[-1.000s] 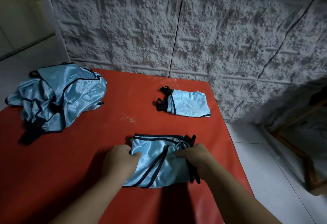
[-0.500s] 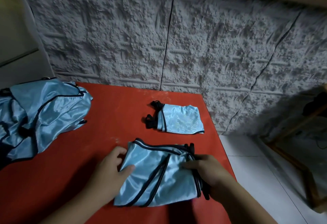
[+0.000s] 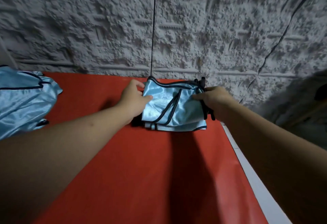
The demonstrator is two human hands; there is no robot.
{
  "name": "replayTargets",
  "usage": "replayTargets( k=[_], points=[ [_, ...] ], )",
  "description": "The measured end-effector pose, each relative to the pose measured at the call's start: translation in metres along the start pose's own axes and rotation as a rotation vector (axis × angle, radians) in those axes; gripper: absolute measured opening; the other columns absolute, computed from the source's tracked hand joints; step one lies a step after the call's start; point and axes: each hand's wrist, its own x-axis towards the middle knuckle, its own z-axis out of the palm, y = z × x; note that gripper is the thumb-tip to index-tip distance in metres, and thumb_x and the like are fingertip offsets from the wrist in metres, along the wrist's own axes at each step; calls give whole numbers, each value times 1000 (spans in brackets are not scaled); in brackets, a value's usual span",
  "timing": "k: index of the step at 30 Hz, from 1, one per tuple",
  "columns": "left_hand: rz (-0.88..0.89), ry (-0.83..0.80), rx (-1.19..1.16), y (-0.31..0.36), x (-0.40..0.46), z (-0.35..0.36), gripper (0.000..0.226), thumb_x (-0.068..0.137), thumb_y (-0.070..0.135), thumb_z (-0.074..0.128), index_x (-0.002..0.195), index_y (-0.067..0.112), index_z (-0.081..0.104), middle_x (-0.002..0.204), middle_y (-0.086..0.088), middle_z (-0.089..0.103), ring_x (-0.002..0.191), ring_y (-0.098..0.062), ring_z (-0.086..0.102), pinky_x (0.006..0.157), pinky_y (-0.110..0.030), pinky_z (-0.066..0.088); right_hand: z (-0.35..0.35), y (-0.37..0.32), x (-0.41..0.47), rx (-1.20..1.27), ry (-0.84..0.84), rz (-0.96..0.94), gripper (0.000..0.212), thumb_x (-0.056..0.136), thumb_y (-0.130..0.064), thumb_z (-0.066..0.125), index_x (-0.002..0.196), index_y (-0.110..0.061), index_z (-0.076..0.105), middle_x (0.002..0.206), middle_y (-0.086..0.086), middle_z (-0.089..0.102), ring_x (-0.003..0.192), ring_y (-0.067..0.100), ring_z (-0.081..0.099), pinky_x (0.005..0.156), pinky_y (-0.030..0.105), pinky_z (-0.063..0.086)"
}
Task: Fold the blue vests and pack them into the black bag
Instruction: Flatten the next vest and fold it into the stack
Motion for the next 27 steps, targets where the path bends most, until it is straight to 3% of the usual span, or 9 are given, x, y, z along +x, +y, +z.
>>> replayTargets(
  k=[5, 8, 10, 13, 15, 18, 21, 24, 27],
  points=[
    [-32, -9, 134, -27, 22, 25, 37, 78, 9, 79, 97, 27, 53, 95, -11, 70, 85, -30, 71, 78, -48, 60, 16, 40, 25, -291, 130, 0, 42, 67, -38, 91, 87, -6, 72, 85, 12, 72, 73, 24, 66, 54, 29, 46],
    [-18, 51, 234, -31, 17, 23, 35, 77, 14, 80, 100, 22, 55, 94, -8, 72, 86, -28, 70, 77, -39, 57, 20, 45, 12, -344, 197, -27, 52, 69, -52, 87, 82, -5, 71, 74, 9, 67, 69, 25, 65, 48, 30, 38],
    [-3, 79, 202, -26, 0, 12, 29, 82, 18, 77, 101, 22, 56, 91, -6, 72, 84, -26, 70, 79, -39, 56, 19, 34, -9, -331, 271, -72, 55, 77, -55, 80, 94, -4, 68, 79, 9, 66, 85, 31, 67, 56, 32, 42],
    [80, 122, 140, -25, -40, -22, 20, 86, 19, 74, 100, 21, 61, 87, 3, 65, 85, -22, 66, 83, -38, 55, 28, 18, -60, -213, 327, -268, 53, 85, -49, 71, 124, -14, 64, 112, 15, 70, 106, 35, 67, 84, 41, 51],
    [144, 144, 263, -37, -70, -65, 17, 86, 20, 74, 99, 23, 64, 92, 4, 64, 89, -21, 65, 85, -38, 53, 51, 2, -110, -201, 232, -394, 45, 86, -38, 72, 123, -14, 67, 120, 12, 71, 111, 34, 66, 93, 44, 51],
    [239, 263, 587, -71, -110, -142, 20, 81, 23, 72, 100, 27, 66, 100, 2, 64, 97, -24, 61, 91, -42, 50, 98, 1, -182, -264, -47, -364, 37, 82, -28, 81, 115, -15, 73, 114, 8, 74, 108, 30, 68, 84, 35, 45],
    [279, 450, 923, -88, -132, -222, 27, 78, 27, 76, 104, 28, 71, 114, 1, 63, 111, -25, 54, 95, -45, 49, 140, 8, -241, -432, -312, -383, 26, 80, -38, 80, 104, -41, 72, 105, -8, 76, 103, 13, 71, 78, 22, 43],
    [81, 536, 1202, -89, -130, -283, 42, 80, 33, 78, 120, 27, 67, 128, -3, 61, 120, -29, 50, 92, -45, 43, 166, 13, -261, -583, -436, -440, 39, 80, -44, 75, 118, -42, 66, 117, -14, 70, 110, 4, 66, 83, 10, 38],
    [-139, 379, 1204, -84, -116, -325, 23, 92, 21, 61, 115, 22, 62, 113, -3, 68, 108, -27, 59, 83, -38, 50, 176, 4, -268, -572, -421, -430, 36, 81, -40, 75, 117, -41, 67, 116, -12, 71, 110, 7, 66, 86, 11, 40]
  ],
)
